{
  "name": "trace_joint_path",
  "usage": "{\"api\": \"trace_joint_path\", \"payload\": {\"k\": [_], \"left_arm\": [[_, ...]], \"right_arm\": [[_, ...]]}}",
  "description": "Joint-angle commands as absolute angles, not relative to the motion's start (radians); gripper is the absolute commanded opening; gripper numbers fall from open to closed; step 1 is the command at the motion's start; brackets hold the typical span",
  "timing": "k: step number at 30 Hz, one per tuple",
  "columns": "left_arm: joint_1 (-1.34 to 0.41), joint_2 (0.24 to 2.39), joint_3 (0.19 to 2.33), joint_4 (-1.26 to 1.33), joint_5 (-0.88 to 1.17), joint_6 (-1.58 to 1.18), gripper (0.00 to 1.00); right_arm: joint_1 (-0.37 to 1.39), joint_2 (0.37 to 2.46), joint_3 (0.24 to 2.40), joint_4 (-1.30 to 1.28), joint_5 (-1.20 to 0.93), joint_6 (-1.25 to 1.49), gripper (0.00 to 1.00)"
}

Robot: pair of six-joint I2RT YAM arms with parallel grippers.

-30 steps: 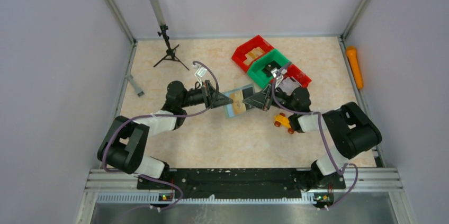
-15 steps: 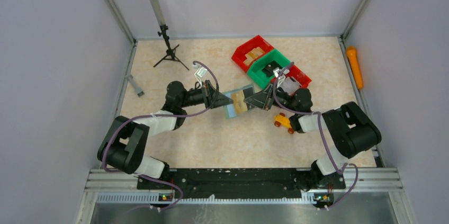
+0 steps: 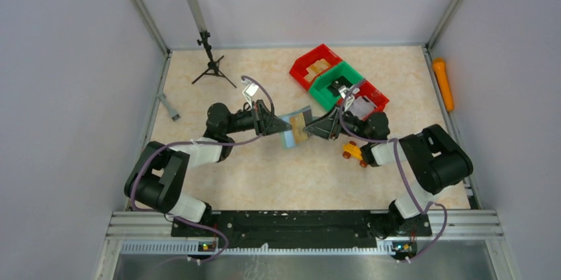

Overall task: Take the credit cards out of the card holder
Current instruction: Remove the credit card from the card holder.

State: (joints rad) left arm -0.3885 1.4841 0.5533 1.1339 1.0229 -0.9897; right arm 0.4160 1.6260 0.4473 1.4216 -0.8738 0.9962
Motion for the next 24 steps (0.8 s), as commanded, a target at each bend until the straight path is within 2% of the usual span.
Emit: {"api": "trace_joint_path", "payload": {"k": [1,13,24], "left_arm": [[-0.393,1.488,0.554,1.284,1.055,-1.026,0.00],[-0.393,1.465,0.570,1.111,1.013,-0.929,0.00],[-0.364,1.419,0.541,1.069,0.969,-0.898,0.00]], "right_arm": [[0.428,1.650,0.485,1.486,-0.900,0.990,0.37],[0.429,1.650,0.486,1.517,-0.915,0.999,0.00],[0.354,1.572,0.428,1.367,-0.791,0.929,0.00]]}}
